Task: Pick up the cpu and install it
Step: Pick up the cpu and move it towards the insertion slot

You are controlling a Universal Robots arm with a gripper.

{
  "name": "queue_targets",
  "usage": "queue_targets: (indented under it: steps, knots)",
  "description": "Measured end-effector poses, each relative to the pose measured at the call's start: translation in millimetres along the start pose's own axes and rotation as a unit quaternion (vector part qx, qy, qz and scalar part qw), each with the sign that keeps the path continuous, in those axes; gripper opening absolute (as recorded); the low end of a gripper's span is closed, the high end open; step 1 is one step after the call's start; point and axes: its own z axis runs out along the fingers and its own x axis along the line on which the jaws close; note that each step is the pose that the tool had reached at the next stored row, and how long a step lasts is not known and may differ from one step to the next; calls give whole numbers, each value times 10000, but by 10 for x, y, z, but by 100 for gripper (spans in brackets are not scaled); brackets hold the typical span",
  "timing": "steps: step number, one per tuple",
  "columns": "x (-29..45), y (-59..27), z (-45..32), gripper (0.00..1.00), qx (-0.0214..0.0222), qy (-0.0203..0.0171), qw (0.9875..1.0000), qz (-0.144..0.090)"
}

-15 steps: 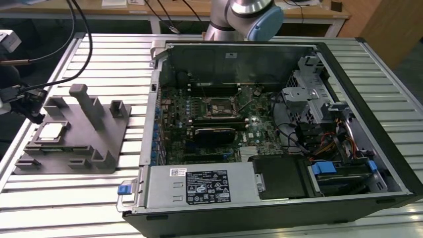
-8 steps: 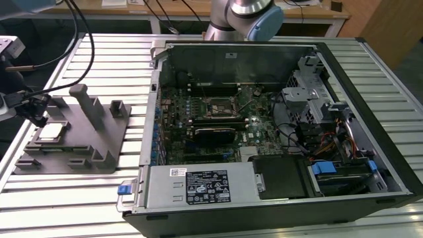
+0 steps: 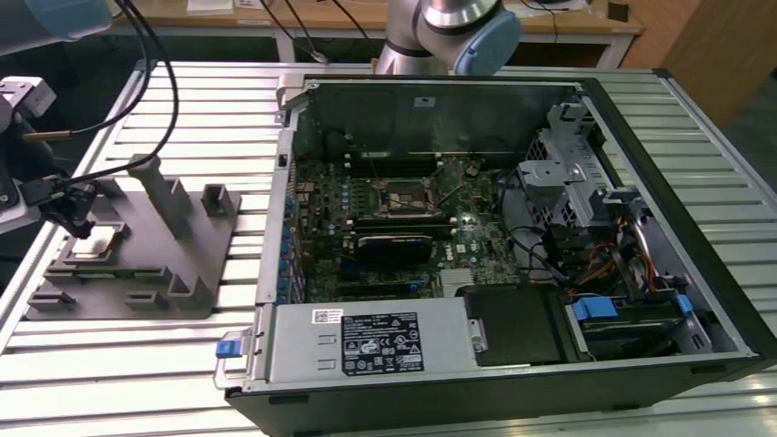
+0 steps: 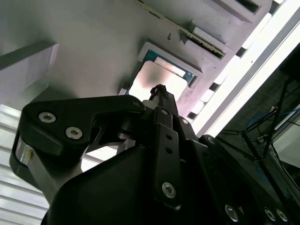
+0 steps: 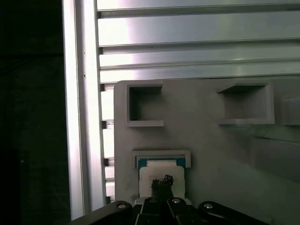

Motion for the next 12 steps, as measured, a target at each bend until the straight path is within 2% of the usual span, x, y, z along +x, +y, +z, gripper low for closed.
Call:
queue_targets:
  steps: [9, 11, 12]
  knots:
    - [0, 5, 20, 11, 10, -1, 10000, 0]
    - [0, 5, 20, 23, 10, -1, 10000, -1]
    - [0, 5, 20, 23, 11, -1, 10000, 0]
